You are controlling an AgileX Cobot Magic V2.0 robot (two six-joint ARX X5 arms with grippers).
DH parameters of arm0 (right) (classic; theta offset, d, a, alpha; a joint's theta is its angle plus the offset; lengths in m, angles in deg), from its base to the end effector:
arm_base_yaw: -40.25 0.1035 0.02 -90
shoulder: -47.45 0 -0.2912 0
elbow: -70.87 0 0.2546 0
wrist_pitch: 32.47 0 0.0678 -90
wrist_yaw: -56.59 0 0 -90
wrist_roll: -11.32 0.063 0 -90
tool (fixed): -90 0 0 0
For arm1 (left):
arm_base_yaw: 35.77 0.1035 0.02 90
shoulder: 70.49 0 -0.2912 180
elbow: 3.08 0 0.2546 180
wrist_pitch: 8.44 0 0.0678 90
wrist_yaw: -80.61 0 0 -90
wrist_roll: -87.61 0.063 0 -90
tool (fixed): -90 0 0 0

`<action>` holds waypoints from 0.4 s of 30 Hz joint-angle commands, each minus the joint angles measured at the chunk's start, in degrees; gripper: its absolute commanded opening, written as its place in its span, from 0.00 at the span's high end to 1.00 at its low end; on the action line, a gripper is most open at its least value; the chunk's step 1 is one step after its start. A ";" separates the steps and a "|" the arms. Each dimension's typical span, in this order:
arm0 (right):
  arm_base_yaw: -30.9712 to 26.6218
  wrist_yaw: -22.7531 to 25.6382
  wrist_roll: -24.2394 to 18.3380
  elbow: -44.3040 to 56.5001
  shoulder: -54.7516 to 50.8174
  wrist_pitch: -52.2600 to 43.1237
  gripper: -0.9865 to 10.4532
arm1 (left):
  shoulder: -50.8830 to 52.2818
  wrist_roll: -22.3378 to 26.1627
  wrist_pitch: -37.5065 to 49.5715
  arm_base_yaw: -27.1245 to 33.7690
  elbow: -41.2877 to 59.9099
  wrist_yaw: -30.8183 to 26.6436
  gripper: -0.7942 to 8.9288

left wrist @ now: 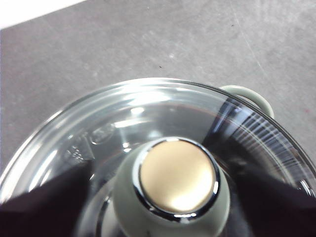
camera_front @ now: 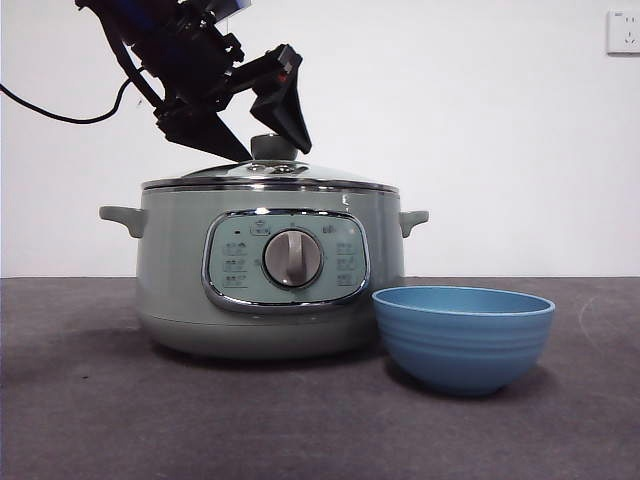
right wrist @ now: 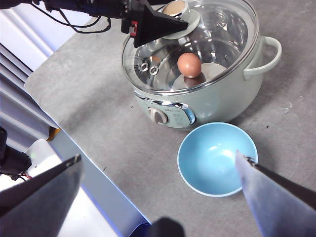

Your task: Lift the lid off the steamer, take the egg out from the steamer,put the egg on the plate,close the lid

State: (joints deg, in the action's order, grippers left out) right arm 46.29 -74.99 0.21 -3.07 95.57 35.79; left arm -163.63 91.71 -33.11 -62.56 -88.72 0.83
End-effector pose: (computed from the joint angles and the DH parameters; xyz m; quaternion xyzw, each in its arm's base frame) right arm 0.1344 0.0563 0.3536 0.0274 0.3066 0.4079 0.8595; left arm 0.3505 -0.1895 0.2919 0.0725 0.2631 -0.3146 0.9092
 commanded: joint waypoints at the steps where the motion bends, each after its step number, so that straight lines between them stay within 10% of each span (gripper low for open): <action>1: 0.11 -0.04 0.13 -0.13 0.00 -0.20 0.42 | -0.55 0.66 -0.35 -0.24 -0.17 0.66 0.54; 12: 0.11 -0.07 0.13 -0.13 0.00 -0.17 0.42 | -0.55 0.44 -0.90 -0.24 -0.17 0.81 0.84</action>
State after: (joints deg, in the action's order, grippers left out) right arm 46.29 -74.99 0.21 -3.07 95.57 35.79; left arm -163.63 92.10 -34.36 -62.80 -88.74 1.72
